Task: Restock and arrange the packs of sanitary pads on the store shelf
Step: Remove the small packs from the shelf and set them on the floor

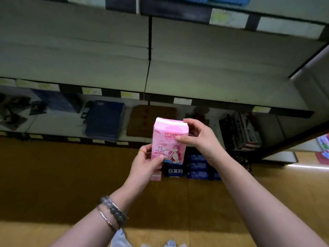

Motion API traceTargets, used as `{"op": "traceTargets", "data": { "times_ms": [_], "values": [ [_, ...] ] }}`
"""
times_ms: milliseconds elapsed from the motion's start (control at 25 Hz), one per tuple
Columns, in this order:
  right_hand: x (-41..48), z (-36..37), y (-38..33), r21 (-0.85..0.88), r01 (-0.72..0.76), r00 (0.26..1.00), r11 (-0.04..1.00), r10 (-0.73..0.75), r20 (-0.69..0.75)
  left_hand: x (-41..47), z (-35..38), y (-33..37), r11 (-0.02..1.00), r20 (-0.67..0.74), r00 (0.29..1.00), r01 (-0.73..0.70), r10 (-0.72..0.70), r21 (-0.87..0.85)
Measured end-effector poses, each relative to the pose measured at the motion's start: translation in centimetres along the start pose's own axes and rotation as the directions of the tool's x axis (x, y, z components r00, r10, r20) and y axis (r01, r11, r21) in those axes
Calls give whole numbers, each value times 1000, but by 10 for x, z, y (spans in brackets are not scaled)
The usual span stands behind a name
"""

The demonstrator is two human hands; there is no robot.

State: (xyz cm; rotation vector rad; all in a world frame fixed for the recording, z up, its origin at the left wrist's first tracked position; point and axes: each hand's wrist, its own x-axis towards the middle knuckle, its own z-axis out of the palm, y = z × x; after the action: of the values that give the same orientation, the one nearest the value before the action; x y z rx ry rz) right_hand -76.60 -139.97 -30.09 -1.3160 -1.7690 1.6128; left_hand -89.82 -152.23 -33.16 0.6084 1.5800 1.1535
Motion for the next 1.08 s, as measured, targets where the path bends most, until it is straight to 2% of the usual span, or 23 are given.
{"op": "traceTargets", "data": {
  "times_ms": [200,360,680,760,840,1000,1080],
  "values": [
    [31,44,92,3,-106,994,994,105,12,46,-20,-88,993,19,993,114,-114,36],
    [72,80,182,-36,-155,988,987,155,-16,107,-31,-184,964,-25,972,236,-235,126],
    [134,130,373,-17,-221,975,975,222,20,203,-27,-374,963,-8,965,261,-261,73],
    [145,140,413,-87,-237,968,968,243,61,218,-24,-418,954,-40,953,300,-300,12],
    [154,150,456,-246,-201,962,948,238,134,236,-14,-464,943,-85,940,332,-331,-4],
    [172,162,526,-580,-9,940,815,206,274,262,2,-539,937,-124,929,350,-350,-24],
    [175,168,551,-655,-9,920,755,264,291,265,7,-563,941,-159,929,338,-335,-7]
  ]
}}
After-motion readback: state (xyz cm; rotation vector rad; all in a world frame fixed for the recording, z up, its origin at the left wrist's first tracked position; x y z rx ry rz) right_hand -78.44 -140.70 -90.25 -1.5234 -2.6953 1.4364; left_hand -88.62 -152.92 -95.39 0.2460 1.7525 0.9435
